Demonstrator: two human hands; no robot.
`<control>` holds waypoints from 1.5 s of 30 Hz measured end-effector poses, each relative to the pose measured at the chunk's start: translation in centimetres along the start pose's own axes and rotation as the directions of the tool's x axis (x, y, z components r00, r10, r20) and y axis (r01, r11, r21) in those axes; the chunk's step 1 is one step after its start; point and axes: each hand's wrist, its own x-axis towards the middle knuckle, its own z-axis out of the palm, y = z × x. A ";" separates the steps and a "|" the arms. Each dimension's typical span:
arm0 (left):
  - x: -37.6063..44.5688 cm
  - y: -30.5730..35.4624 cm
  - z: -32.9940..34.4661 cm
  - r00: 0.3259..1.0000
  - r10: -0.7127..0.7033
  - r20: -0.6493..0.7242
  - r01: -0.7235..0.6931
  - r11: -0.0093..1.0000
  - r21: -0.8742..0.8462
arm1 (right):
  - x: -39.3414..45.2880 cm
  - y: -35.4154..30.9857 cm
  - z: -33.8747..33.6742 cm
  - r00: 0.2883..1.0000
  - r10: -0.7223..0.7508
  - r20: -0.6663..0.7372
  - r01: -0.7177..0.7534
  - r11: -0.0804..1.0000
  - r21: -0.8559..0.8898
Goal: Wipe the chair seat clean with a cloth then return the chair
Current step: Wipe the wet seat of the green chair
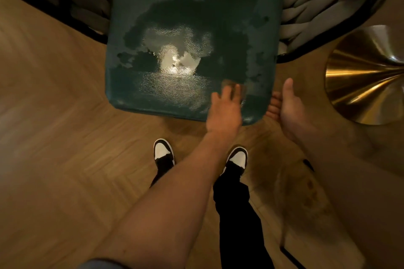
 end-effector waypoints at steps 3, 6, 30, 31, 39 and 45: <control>0.3 3.6 0.9 0.995 0.094 0.038 -0.096 0.993 0.073 | 0.2 0.0 -0.1 1.000 0.005 0.004 -0.005 1.000 -0.004; 0.4 6.2 1.3 0.983 0.177 0.048 -0.181 0.979 0.099 | 1.4 0.9 -1.0 0.999 0.037 -0.018 -0.038 0.998 -0.052; 1.2 -8.7 -4.2 0.999 0.006 -0.032 0.002 0.972 0.236 | 0.8 -2.5 2.9 0.968 -0.246 -0.051 0.171 0.794 -0.583; 1.1 -9.7 -4.5 0.999 -0.021 -0.048 0.032 0.972 0.233 | 0.7 -2.5 3.0 0.967 -0.251 -0.055 0.171 0.789 -0.590; 0.9 -18.6 -7.3 0.969 -0.172 -0.180 0.207 0.957 0.201 | 0.3 -3.0 3.5 0.973 -0.219 -0.077 0.129 0.785 -0.606; 1.3 -25.5 -9.0 0.950 -0.218 -0.224 0.271 0.931 0.244 | 0.3 -3.1 3.8 0.970 -0.225 -0.095 0.112 0.755 -0.646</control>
